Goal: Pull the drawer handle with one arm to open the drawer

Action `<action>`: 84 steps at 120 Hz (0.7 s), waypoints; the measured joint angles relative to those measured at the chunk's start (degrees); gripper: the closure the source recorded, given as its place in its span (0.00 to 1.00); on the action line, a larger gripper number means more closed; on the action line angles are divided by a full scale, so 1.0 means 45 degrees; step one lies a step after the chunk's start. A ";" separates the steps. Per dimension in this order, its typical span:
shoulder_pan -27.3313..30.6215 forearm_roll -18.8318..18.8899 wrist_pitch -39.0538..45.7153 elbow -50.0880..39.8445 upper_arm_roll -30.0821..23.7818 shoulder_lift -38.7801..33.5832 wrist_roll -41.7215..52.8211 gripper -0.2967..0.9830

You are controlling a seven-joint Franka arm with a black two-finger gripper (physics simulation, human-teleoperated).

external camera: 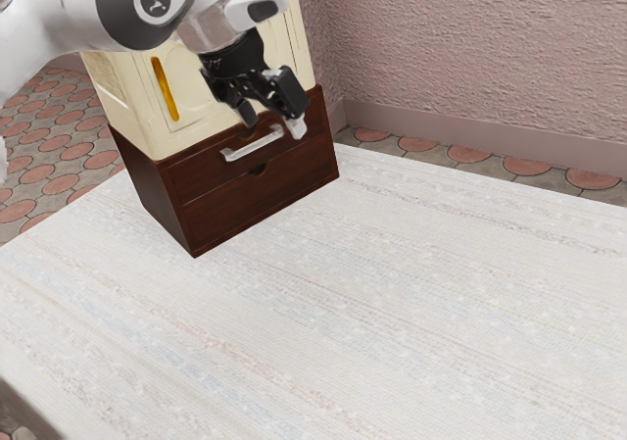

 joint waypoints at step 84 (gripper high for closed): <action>-0.0532 0.4368 0.2957 -0.0633 -0.0201 0.1313 0.1865 0.23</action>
